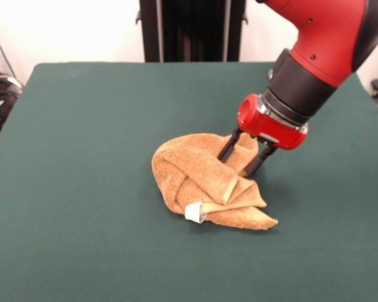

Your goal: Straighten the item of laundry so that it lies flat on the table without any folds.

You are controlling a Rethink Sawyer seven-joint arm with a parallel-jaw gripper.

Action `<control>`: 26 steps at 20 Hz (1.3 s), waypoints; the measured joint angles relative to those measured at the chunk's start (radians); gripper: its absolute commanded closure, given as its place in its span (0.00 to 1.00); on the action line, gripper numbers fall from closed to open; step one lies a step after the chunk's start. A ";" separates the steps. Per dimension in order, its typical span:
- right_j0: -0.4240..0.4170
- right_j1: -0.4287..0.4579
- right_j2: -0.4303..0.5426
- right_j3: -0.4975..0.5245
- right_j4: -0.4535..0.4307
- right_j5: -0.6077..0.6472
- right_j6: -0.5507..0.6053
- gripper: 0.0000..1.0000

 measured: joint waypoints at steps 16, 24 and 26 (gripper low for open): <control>0.017 0.032 -0.049 -0.021 0.000 0.000 0.000 0.00; 0.018 0.067 -0.094 -0.045 0.000 0.000 0.000 1.00; 0.018 0.074 -0.102 -0.052 0.000 0.001 0.000 1.00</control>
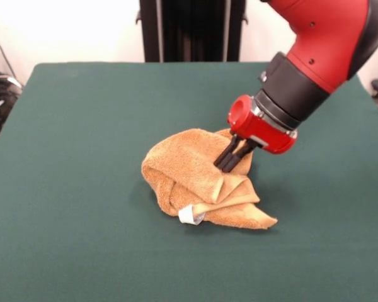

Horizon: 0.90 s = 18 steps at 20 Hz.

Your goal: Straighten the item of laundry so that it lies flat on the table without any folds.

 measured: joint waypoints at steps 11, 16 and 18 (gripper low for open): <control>0.000 0.003 -0.014 -0.015 0.000 0.021 0.000 1.00; 0.000 -0.007 -0.016 -0.014 0.000 0.048 0.000 1.00; 0.000 -0.028 -0.015 -0.014 0.000 0.081 0.000 0.00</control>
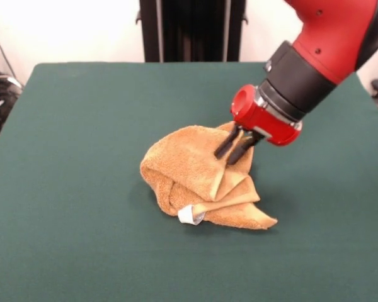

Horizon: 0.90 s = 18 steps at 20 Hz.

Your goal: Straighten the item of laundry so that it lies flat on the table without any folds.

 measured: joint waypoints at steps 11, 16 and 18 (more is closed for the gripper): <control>-0.002 -0.070 0.000 0.000 0.000 0.005 0.000 0.00; -0.007 -0.090 0.000 0.001 0.002 0.005 0.000 0.00; -0.007 -0.095 0.000 0.002 0.003 0.005 0.000 0.00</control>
